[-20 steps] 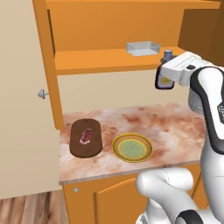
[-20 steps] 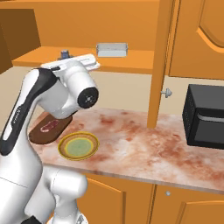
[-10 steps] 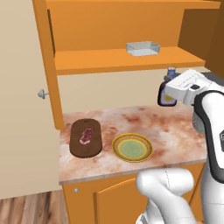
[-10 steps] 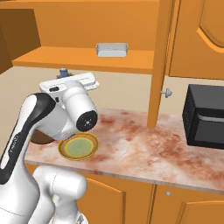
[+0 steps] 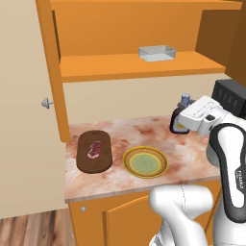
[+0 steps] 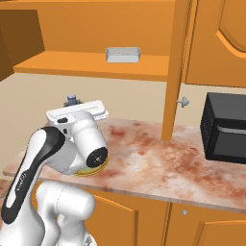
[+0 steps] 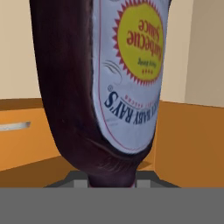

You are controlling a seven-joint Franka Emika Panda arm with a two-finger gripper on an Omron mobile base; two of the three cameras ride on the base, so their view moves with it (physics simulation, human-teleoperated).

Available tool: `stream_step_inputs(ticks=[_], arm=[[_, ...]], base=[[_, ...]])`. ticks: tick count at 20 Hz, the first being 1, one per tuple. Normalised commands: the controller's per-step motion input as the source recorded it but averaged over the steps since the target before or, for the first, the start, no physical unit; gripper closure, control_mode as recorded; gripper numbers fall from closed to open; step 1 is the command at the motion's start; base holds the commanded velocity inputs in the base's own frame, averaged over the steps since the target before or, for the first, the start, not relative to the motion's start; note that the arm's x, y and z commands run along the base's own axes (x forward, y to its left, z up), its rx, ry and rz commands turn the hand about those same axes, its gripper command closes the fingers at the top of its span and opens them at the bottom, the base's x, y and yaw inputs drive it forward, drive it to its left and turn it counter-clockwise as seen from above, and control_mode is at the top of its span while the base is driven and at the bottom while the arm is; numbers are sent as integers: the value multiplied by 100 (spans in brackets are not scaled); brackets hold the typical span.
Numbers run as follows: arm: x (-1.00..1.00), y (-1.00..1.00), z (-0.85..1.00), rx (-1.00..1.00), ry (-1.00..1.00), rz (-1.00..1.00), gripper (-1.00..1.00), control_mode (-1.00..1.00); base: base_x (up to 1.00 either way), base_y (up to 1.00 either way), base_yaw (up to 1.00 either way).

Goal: Pick the steak from the plate and place it on the cutting board. Then pick the condiment bottle from the cabinet and place it next to the cutting board.

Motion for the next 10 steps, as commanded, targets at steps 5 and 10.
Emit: stream_step_inputs(ticks=[5,10], arm=[[0,-13,-19,0,0,0,100,-100],[0,-18,-9,0,0,2,100,-100]], base=[[0,0,0],[0,0,0]])
